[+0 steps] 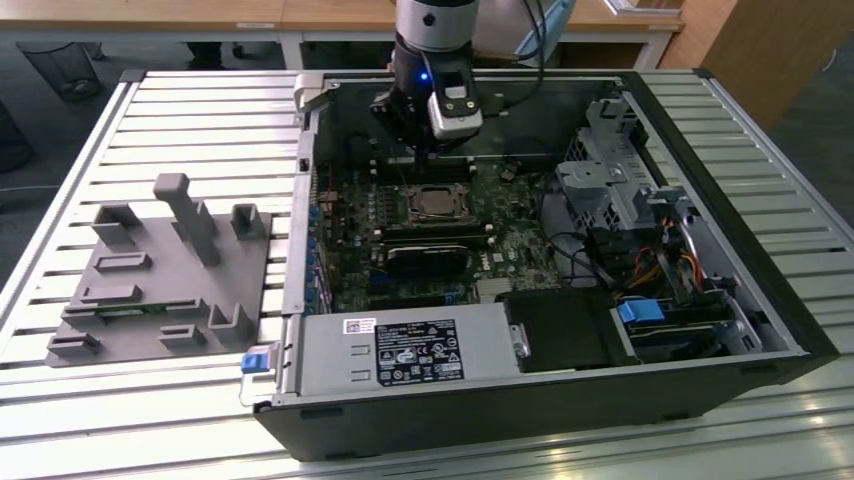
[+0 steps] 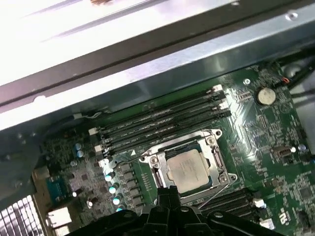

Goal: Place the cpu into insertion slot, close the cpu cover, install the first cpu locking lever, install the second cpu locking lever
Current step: 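Install the first cpu locking lever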

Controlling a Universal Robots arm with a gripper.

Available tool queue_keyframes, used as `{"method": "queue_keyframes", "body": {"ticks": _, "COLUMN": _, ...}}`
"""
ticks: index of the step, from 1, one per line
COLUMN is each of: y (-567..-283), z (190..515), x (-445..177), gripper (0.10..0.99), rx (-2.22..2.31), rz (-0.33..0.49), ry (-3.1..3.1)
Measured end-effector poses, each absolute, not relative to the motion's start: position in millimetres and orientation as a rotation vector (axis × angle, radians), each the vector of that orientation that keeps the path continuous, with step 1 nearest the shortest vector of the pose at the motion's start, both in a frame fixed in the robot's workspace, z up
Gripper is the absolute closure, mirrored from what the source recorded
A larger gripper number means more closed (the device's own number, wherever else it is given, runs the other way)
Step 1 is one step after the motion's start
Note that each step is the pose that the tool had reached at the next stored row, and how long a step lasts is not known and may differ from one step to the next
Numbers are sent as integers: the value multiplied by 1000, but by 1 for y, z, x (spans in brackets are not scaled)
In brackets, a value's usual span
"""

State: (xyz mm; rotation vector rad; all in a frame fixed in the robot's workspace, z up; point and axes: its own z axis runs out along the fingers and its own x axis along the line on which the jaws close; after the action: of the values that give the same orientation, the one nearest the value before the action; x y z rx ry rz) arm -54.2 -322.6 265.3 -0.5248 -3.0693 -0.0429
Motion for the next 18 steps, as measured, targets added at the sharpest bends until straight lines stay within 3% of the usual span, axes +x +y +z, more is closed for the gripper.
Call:
{"method": "queue_keyframes", "body": {"ticks": 10, "y": -323, "z": 265, "x": -54, "gripper": 969, "rx": -277, "rz": -41, "ry": -3100}}
{"method": "queue_keyframes", "body": {"ticks": 18, "y": -323, "z": 263, "x": -57, "gripper": 969, "rx": -242, "rz": -129, "ry": -3111}}
